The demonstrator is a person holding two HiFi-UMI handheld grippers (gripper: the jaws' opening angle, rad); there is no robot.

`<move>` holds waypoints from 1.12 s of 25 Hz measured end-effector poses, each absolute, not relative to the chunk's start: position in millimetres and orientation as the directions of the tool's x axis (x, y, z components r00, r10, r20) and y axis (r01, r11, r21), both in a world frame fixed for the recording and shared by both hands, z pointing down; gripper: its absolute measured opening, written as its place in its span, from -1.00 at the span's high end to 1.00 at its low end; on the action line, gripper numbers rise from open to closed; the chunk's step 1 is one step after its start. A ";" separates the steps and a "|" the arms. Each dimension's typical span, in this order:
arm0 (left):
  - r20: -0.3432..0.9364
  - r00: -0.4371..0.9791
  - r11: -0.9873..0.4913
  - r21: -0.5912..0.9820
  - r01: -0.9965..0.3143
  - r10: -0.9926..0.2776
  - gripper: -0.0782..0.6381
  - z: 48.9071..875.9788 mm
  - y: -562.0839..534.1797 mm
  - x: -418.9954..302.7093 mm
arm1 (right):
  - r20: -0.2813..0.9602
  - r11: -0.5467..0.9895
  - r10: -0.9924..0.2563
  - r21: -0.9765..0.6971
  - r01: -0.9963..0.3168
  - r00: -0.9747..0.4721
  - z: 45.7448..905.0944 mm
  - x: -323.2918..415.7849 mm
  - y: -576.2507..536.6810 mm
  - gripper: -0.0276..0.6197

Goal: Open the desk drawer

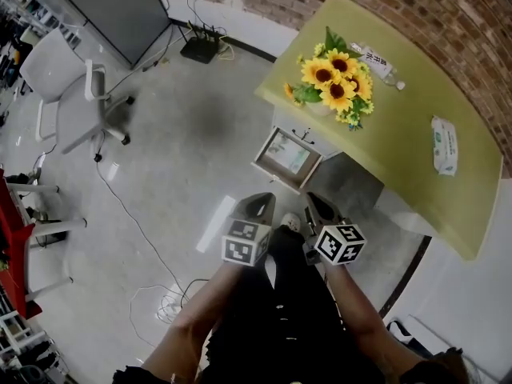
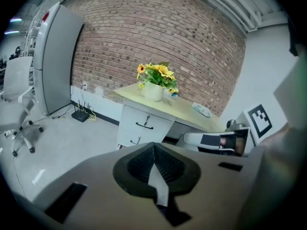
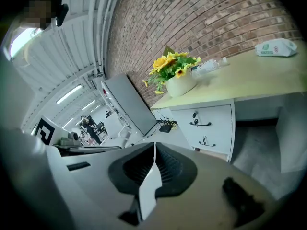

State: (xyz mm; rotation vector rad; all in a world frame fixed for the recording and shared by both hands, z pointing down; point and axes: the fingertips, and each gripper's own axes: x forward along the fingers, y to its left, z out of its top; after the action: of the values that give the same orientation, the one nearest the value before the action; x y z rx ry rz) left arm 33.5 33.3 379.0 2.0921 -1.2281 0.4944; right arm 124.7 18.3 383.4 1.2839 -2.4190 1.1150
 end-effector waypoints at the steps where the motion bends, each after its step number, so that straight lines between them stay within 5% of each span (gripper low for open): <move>1: 0.610 0.482 -0.335 0.346 -0.876 -0.629 0.76 382.6 32.6 29.8 | 0.476 0.336 -0.634 -0.541 -0.771 -0.610 386.2 123.3 16.7 0.86; 28: 0.706 0.457 -0.229 0.399 -0.888 -0.541 0.76 530.6 26.6 18.3 | 0.467 -0.055 -0.648 -0.817 -0.574 -0.602 546.7 105.8 -14.9 0.86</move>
State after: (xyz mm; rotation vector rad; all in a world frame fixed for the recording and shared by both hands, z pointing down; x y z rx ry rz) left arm 18.3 26.6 530.6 1.9050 -1.1987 0.5476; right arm 105.8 -14.9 546.7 1.4273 -2.2020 1.8410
